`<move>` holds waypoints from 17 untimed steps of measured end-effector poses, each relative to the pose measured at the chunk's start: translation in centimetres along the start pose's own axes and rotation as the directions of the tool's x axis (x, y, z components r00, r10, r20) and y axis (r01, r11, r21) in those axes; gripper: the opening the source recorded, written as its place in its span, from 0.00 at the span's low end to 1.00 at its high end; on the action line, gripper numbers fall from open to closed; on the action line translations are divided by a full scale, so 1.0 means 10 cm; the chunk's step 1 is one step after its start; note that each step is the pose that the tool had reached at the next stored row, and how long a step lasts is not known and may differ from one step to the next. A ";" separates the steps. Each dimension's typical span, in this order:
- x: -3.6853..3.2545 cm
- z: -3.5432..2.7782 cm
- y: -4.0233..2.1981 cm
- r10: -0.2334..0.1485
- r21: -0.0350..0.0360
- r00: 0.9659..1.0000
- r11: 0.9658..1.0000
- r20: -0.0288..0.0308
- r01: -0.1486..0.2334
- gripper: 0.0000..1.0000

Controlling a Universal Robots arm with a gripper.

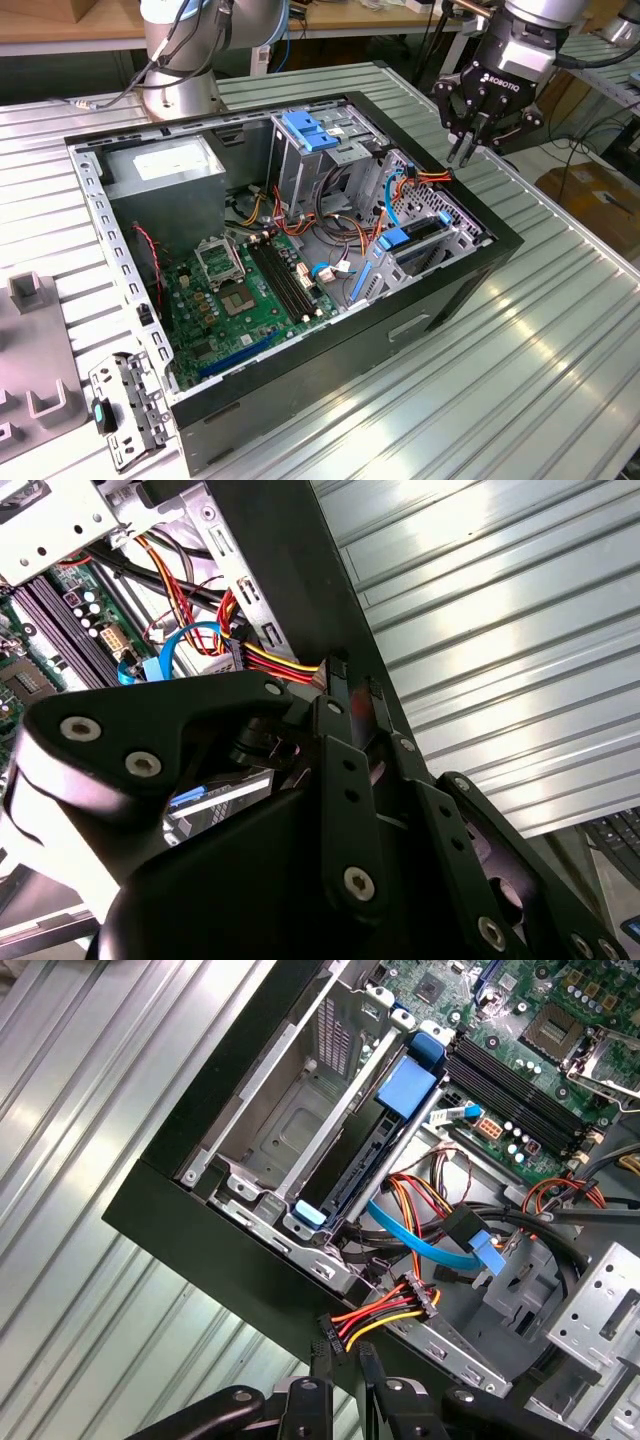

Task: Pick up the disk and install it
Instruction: 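Insert the first disk wire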

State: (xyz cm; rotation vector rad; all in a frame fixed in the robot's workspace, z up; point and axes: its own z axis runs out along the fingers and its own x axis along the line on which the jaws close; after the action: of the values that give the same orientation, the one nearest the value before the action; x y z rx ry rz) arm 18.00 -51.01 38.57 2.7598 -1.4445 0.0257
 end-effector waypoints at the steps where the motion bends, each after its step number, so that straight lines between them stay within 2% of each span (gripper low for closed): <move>1: 0.000 0.000 0.000 0.000 0.000 1.000 1.000 0.000 0.000 0.24; 6: 0.000 0.000 0.000 0.000 0.000 1.000 1.000 0.000 0.000 0.25; 7: 0.001 0.000 -0.001 0.000 0.000 1.000 1.000 0.000 0.000 0.32; 17: 0.001 0.000 -0.002 0.000 0.000 1.000 1.000 0.000 0.000 0.32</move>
State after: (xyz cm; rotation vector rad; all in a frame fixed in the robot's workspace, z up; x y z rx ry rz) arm 18.03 -51.02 38.57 2.7598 -1.4445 0.0256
